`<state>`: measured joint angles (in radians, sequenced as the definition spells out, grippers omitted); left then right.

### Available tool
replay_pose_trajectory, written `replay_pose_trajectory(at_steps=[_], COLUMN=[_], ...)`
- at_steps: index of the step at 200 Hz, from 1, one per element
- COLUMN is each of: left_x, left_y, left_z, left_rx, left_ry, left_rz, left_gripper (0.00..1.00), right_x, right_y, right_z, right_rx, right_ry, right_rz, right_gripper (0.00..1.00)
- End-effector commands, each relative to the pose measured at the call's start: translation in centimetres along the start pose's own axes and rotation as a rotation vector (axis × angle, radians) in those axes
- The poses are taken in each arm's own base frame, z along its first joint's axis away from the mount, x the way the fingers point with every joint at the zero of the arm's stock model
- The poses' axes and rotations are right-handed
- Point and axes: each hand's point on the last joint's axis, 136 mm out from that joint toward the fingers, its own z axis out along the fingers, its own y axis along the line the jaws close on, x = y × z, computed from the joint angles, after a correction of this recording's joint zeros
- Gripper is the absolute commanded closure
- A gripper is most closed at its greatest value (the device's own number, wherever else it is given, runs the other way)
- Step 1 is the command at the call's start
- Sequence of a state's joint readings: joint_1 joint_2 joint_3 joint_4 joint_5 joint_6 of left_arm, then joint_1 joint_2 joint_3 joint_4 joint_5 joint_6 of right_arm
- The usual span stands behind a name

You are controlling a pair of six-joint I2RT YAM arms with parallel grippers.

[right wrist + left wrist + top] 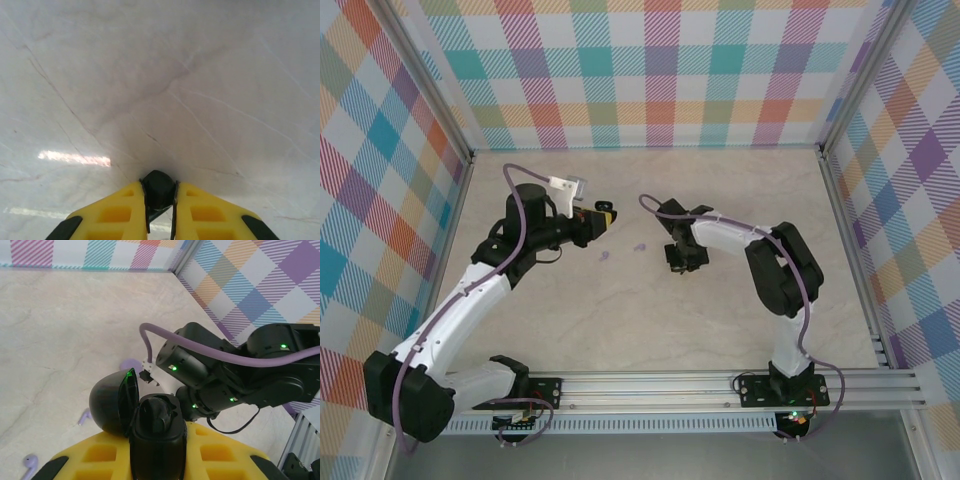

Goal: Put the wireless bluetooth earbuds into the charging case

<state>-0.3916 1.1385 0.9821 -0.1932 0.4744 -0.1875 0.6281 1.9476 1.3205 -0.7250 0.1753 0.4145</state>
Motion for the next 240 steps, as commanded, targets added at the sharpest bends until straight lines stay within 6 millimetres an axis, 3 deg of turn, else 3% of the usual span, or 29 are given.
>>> replay_pose_trajectory(at_steps=[1, 49, 121, 167, 240], left_x=[0.6, 3.3, 6.9, 9.5, 12.1], left_y=[-0.6, 0.6, 1.7, 1.4, 1.5], left_z=[1.2, 3.7, 6.5, 8.5, 10.5], left_rx=[0.042, 0.033, 0.032, 0.084, 0.146], left_ry=[0.002, 0.048, 0.139, 0.207, 0.252], left_rz=[-0.014, -0.074, -0.119, -0.125, -0.090], left_gripper=[0.91, 0.92, 0.93, 0.93, 0.93], right_x=[-1.2, -1.5, -1.0, -1.0, -0.7], right_y=[-0.3, -0.2, -0.1, 0.1, 0.9], right_z=[-1.5, -4.5, -5.6, -7.1, -10.3], right_rx=[-0.018, -0.077, -0.097, -0.124, -0.205], right_ry=[-0.100, -0.215, -0.213, -0.238, -0.284], right_rz=[0.002, -0.011, -0.062, -0.082, -0.115], right_gripper=[0.85, 0.85, 0.85, 0.85, 0.84])
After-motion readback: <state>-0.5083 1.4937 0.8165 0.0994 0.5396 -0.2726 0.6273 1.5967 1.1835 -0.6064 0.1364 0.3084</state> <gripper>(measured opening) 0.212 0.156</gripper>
